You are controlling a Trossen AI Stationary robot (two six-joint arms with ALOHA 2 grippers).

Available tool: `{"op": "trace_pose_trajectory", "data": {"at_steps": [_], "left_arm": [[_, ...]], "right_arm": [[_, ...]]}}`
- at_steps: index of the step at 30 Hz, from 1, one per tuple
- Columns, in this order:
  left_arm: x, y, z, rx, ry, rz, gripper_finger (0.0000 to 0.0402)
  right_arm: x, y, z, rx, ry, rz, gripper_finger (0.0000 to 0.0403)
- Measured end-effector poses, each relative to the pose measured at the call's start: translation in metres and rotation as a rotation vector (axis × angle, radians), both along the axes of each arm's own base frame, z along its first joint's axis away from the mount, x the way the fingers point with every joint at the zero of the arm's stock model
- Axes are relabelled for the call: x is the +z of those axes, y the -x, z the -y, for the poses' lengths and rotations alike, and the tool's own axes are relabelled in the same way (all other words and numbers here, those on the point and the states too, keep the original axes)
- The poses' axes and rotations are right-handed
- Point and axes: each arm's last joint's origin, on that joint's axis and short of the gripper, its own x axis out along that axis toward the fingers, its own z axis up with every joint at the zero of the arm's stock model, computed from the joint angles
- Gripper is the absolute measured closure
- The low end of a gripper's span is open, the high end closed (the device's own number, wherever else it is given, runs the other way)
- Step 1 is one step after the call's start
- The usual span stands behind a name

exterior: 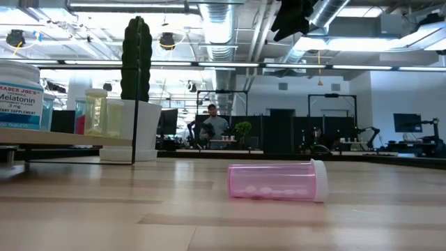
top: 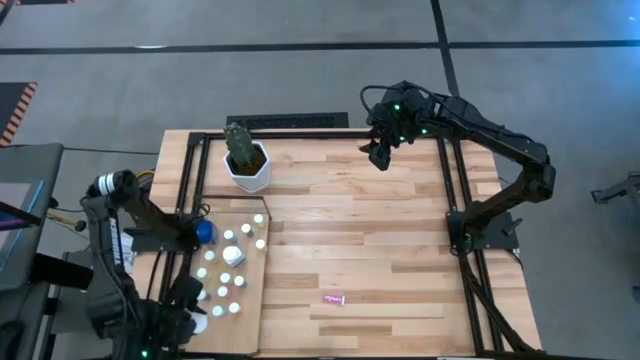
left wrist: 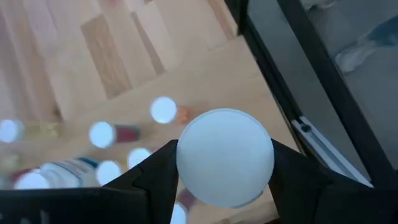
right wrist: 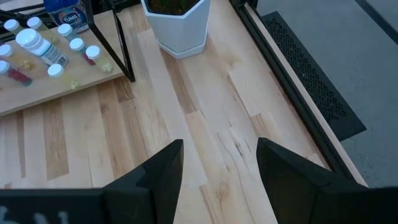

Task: Pick and place medicine bottles onto shelf by color
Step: Put the orange pill bottle on the shelf

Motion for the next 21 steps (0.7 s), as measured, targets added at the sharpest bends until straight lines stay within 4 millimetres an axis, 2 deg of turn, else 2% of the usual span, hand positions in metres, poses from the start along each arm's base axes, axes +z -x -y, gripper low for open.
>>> {"op": "trace_pose_trajectory", "data": {"at_steps": [10,21], "left_arm": [[-0.038,0.028,-0.022,0.029,0.174,0.030,0.0212],[-0.066,0.030,-0.031,-0.007,0.210,0.052,0.0212]], "right_arm": [[0.000,0.000,0.000,0.000,0.000,0.000,0.0179],[0.000,0.000,0.000,0.000,0.000,0.000,0.0179]]}}
